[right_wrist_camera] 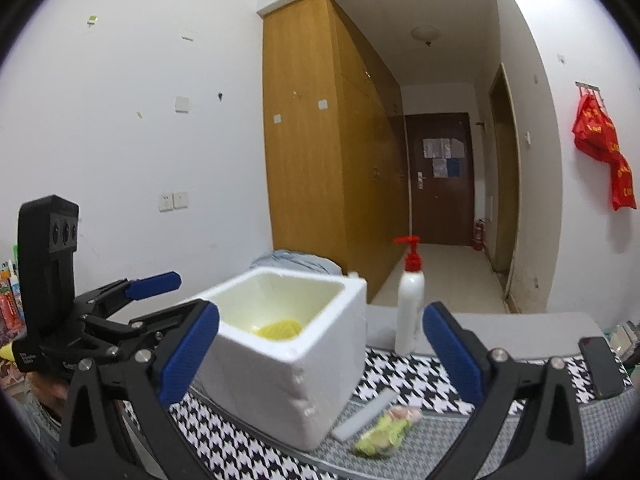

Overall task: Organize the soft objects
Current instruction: 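Move both tools away from the box back toward the table items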

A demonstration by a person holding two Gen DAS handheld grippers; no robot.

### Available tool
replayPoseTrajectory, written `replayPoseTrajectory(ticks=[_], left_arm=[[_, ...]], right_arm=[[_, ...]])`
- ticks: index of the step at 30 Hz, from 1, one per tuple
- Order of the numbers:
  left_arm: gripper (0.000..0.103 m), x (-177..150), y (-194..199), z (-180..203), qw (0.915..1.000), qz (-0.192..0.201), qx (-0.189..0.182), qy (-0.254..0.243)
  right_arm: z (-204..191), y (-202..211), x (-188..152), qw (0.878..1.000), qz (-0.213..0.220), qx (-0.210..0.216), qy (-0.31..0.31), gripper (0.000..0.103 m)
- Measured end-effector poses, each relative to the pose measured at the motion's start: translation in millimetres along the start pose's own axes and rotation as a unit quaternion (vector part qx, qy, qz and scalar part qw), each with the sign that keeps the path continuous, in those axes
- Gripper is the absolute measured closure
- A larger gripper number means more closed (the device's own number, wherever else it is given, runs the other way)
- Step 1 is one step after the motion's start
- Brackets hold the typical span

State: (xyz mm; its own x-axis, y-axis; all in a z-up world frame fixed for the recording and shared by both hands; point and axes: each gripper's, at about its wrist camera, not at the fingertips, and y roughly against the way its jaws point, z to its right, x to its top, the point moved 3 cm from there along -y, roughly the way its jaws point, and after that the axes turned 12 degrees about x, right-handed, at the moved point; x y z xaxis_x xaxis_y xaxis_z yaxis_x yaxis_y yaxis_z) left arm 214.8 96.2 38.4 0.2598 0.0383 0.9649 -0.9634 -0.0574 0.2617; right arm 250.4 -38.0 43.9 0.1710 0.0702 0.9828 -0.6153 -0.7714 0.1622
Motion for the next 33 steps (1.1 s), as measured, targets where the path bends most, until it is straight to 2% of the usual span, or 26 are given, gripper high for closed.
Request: replayPoseTrajectory(ticks=[4, 7, 10, 13, 17, 23, 33], left_arm=[[0.001, -14.4, 0.0, 7.8, 0.9999, -0.013, -0.005, -0.007], [0.001, -23.6, -2.8, 11.5, 0.9997, -0.023, -0.001, -0.009], [0.001, -32.0, -8.6, 17.4, 0.9993, -0.036, 0.004, -0.011], [0.001, -41.3, -14.3, 21.9, 0.9986, -0.050, 0.009, -0.012], [0.001, -51.1, -18.7, 30.4, 0.9975, -0.069, -0.007, -0.011], [0.001, -62.5, -28.8, 41.8, 0.9954, -0.091, 0.006, -0.029], [0.001, -75.1, -38.3, 68.4, 0.9917, -0.119, -0.028, -0.039]], right_arm=[[5.4, 3.5, -18.1, 1.000, -0.017, -0.018, -0.006, 0.000], [10.8, 4.2, -32.4, 0.999, -0.030, -0.012, -0.022, 0.000], [15.7, 1.6, -43.8, 0.998, -0.046, -0.024, -0.027, 0.000], [19.5, 3.6, -50.8, 0.998, -0.053, -0.033, -0.031, 0.000], [24.4, 7.0, -60.3, 0.996, -0.068, -0.037, -0.041, 0.000], [34.8, 11.3, -71.6, 0.993, -0.088, -0.063, -0.050, 0.000], [59.9, 33.0, -84.8, 0.987, -0.099, -0.100, -0.073, 0.000]])
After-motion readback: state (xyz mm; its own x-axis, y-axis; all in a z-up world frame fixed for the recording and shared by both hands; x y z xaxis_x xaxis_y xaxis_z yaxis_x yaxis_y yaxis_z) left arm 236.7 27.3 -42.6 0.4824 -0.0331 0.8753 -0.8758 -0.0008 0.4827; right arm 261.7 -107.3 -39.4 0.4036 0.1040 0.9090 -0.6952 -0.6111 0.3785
